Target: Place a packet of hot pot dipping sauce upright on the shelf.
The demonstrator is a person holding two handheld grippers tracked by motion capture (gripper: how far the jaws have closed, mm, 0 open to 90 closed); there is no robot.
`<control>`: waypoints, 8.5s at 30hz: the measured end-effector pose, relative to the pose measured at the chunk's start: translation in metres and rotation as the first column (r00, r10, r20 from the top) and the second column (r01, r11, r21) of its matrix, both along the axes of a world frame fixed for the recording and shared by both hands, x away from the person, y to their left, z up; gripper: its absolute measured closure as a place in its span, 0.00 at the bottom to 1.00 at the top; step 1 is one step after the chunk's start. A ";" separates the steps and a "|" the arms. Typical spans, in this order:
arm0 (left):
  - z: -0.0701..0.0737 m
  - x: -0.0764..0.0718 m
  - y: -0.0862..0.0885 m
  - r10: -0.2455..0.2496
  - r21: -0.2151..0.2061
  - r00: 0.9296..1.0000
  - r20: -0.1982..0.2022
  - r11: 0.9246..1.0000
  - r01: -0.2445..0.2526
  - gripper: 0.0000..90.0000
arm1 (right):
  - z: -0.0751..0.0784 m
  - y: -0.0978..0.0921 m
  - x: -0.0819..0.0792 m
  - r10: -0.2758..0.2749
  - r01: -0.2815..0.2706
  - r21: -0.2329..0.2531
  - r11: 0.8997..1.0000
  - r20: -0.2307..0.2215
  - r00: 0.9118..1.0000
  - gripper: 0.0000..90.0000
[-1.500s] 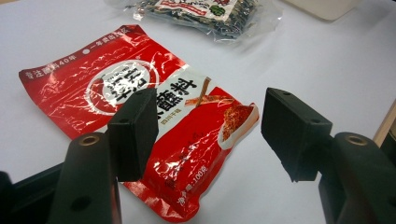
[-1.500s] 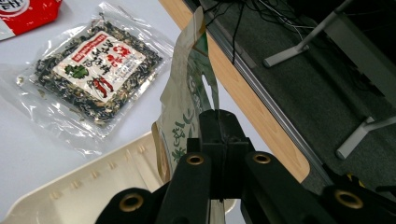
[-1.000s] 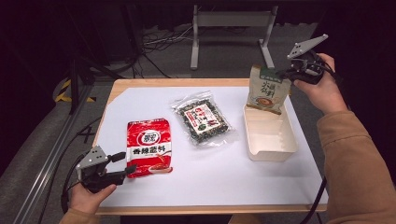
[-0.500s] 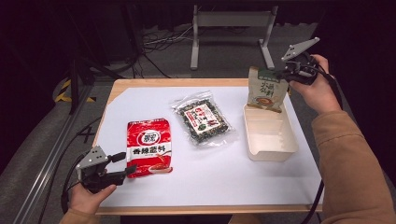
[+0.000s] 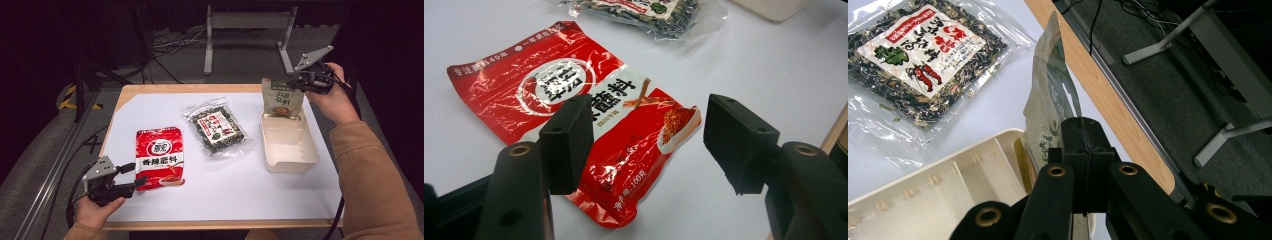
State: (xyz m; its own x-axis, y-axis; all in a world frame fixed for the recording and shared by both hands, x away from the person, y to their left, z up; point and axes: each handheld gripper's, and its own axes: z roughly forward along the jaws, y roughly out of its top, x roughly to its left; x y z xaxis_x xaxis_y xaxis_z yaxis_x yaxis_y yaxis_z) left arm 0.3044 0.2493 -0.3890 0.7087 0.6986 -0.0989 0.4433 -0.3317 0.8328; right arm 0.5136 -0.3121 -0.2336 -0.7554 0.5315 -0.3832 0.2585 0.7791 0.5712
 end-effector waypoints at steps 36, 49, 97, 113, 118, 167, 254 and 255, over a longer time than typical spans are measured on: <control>0.000 0.004 -0.005 -0.018 0.001 1.000 0.005 1.000 0.018 0.40 | -0.033 -0.010 0.009 -0.098 0.101 0.031 0.994 -0.077 0.992 0.93; 0.001 0.008 -0.009 -0.026 -0.004 1.000 0.014 1.000 0.026 0.38 | -0.021 -0.015 -0.003 -0.158 0.159 0.104 0.982 -0.015 0.987 0.56; 0.010 0.048 -0.006 -0.098 -0.046 0.990 0.099 0.994 0.103 0.16 | -0.011 0.040 -0.130 -0.014 0.020 0.409 0.912 -0.017 1.000 0.47; 0.016 0.055 -0.003 0.014 -0.117 0.999 0.045 0.993 -0.009 0.20 | -0.036 0.067 -0.152 0.055 -0.035 0.454 0.890 -0.031 0.998 0.48; 0.019 0.068 0.002 0.035 -0.052 0.998 0.047 0.998 -0.032 0.19 | -0.044 0.070 -0.154 0.060 -0.038 0.469 0.882 -0.031 0.998 0.48; -0.049 0.170 0.017 0.242 0.027 0.965 -0.103 0.970 -0.241 0.20 | -0.079 0.093 -0.162 0.152 -0.106 0.441 0.891 -0.071 0.986 0.48; 0.069 0.069 0.006 -0.068 -0.106 0.993 0.097 0.991 0.078 1.00 | -0.093 0.105 -0.168 0.190 -0.122 0.446 0.887 -0.112 0.975 0.53; 0.071 0.067 0.003 -0.078 -0.100 0.991 0.109 0.991 0.089 1.00 | -0.093 0.106 -0.168 0.193 -0.124 0.446 0.886 -0.112 0.975 0.53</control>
State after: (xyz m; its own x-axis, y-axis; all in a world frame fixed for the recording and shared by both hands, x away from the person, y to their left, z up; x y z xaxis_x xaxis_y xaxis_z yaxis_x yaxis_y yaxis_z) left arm 0.3710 0.2527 -0.3177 0.7747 0.6258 -0.0905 0.3260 -0.2727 0.9052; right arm 0.3453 -0.2063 -0.3269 -0.8732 0.4870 -0.0180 0.2616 0.4997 0.8257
